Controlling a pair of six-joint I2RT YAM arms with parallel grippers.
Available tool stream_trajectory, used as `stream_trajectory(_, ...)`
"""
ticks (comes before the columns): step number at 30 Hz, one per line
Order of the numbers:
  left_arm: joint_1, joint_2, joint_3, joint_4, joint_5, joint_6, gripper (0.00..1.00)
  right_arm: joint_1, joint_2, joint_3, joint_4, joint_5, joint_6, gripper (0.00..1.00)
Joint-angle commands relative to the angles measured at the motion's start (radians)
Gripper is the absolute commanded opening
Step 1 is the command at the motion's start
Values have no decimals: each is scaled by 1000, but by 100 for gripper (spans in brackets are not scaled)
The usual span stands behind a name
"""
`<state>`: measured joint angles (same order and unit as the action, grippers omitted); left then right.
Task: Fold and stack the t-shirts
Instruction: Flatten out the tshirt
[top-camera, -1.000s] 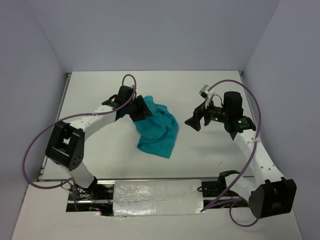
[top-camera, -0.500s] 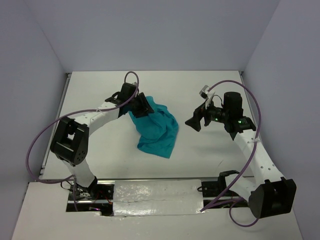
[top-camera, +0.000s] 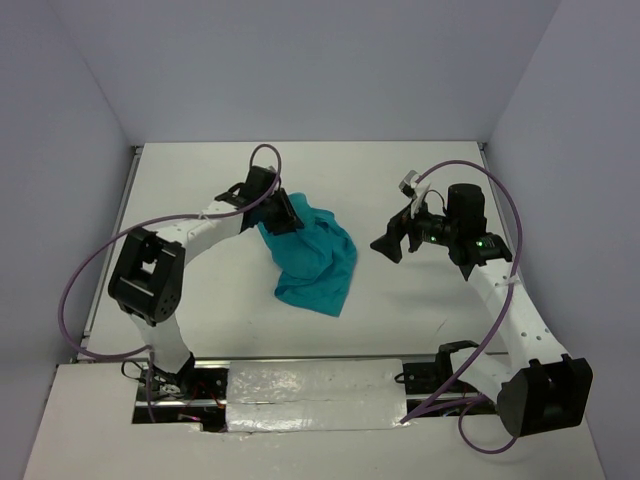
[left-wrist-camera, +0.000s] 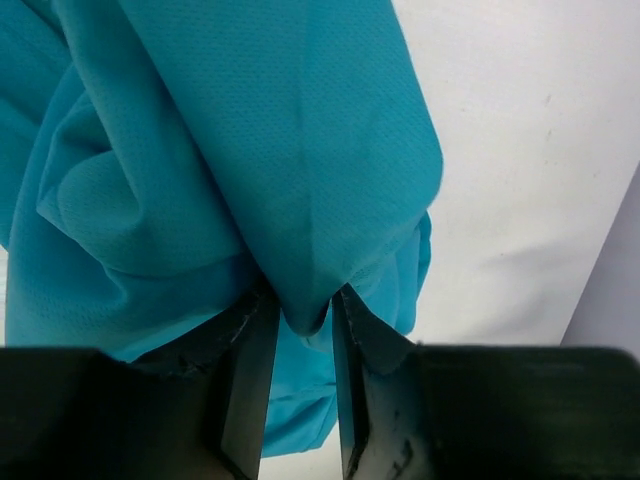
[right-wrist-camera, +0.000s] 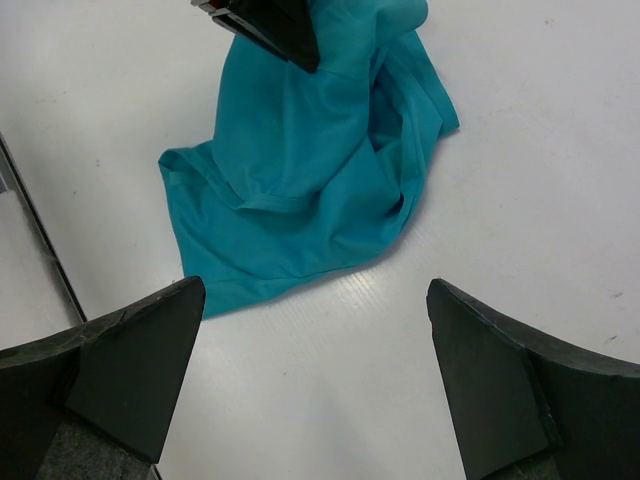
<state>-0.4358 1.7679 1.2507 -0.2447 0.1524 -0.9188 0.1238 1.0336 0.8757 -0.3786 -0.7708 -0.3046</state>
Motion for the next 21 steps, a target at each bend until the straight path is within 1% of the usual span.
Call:
stream_trajectory(1,-6,16,45,-5,-34,20,37,-6,-7,-1,6,-4,-10,100)
stream_trajectory(2,-6,21,53,-5,-36,20,32,-9,-9,-1,7,-4,-7,99)
stream_trajectory(5,-4,27,61,-2,-40,24,24,-6,-10,-1,6,-4,-7,99)
stream_trajectory(7,-7,16,64,1,-47,31,16,-9,-10,-1,3,-2,-13,99)
stream_trajectory(9,-11,-10,85,-10,-59,64,11,-7,-15,-1,-3,-2,-17,99)
stream_trajectory(10,-12,-19,85,-22,-62,64,10,-7,-15,-1,-5,-1,-19,99)
stream_trajectory(11,-15,-44,110,-34,-63,99,6,-9,-15,-1,-6,-1,-24,100)
stream_trajectory(13,-23,-71,139,-85,-65,147,4,-10,-14,-1,-5,2,-25,99)
stream_trajectory(14,-24,-87,176,-106,-65,202,1,-10,-10,0,-3,4,-22,100)
stream_trajectory(15,-29,-116,196,-169,-74,230,0,-10,-9,2,4,7,-19,100)
stream_trajectory(17,-29,-165,248,-231,-106,306,0,-12,5,6,15,5,-7,99)
stream_trajectory(21,-23,-257,280,-425,-151,363,0,-7,61,31,44,-12,64,99)
